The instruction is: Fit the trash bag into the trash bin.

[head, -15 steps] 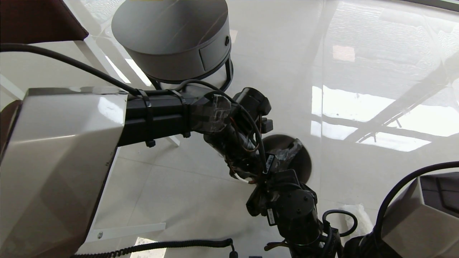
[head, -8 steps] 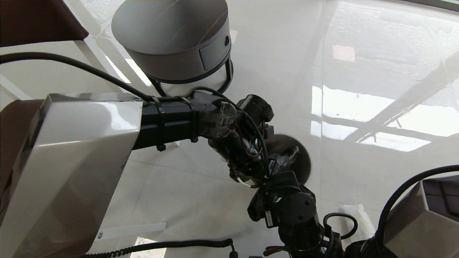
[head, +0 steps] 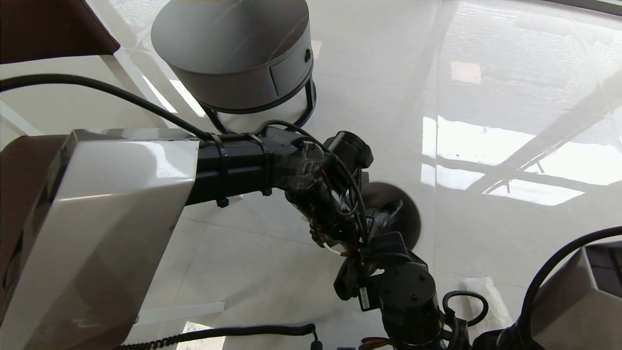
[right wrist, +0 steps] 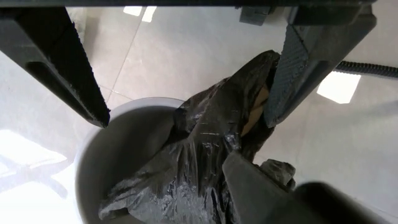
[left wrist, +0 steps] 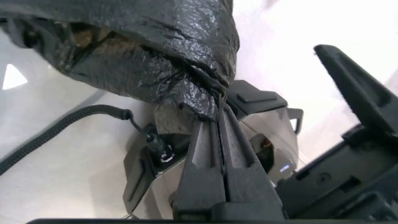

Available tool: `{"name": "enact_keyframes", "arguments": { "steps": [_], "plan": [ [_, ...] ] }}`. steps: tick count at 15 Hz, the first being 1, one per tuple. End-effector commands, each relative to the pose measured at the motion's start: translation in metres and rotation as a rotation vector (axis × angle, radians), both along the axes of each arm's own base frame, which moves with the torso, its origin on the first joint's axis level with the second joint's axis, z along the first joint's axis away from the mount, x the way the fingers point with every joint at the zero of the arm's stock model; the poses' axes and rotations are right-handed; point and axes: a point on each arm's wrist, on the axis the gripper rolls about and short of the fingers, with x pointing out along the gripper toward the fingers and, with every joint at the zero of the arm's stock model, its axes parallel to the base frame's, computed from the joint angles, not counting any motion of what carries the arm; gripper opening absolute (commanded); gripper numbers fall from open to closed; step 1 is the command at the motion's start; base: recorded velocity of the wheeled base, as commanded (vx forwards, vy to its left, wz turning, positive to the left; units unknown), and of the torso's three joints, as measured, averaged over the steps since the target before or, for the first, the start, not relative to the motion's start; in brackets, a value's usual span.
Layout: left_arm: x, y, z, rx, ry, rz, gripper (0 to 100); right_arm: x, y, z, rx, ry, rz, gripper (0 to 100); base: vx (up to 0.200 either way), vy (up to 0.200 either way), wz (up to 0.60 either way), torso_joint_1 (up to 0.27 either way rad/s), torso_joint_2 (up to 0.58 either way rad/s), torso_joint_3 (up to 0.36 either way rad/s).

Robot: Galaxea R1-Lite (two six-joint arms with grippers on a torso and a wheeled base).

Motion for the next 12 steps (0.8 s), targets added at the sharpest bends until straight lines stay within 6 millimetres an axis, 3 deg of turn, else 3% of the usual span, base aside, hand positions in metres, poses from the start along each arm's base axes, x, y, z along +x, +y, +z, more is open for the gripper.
{"name": "enact_keyframes", "arguments": {
  "steps": [1,6,12],
  "plan": [
    [-0.002,-0.003,-0.001,0.004,0.000,-0.004,0,-0.002,0.000,0.004,0.009,-0.005,0.005,100,0.000,0.000,0.00,0.000,0.00,0.000],
    [-0.015,-0.009,-0.002,0.048,0.017,-0.020,0,-0.008,-0.001,0.007,0.012,-0.007,0.021,100,0.000,0.000,0.00,0.000,0.00,0.000],
    [-0.015,-0.009,-0.003,0.065,0.005,-0.013,0,-0.015,-0.003,0.002,-0.002,0.009,0.038,100,0.000,0.000,0.00,0.000,0.00,0.000]
  ]
}}
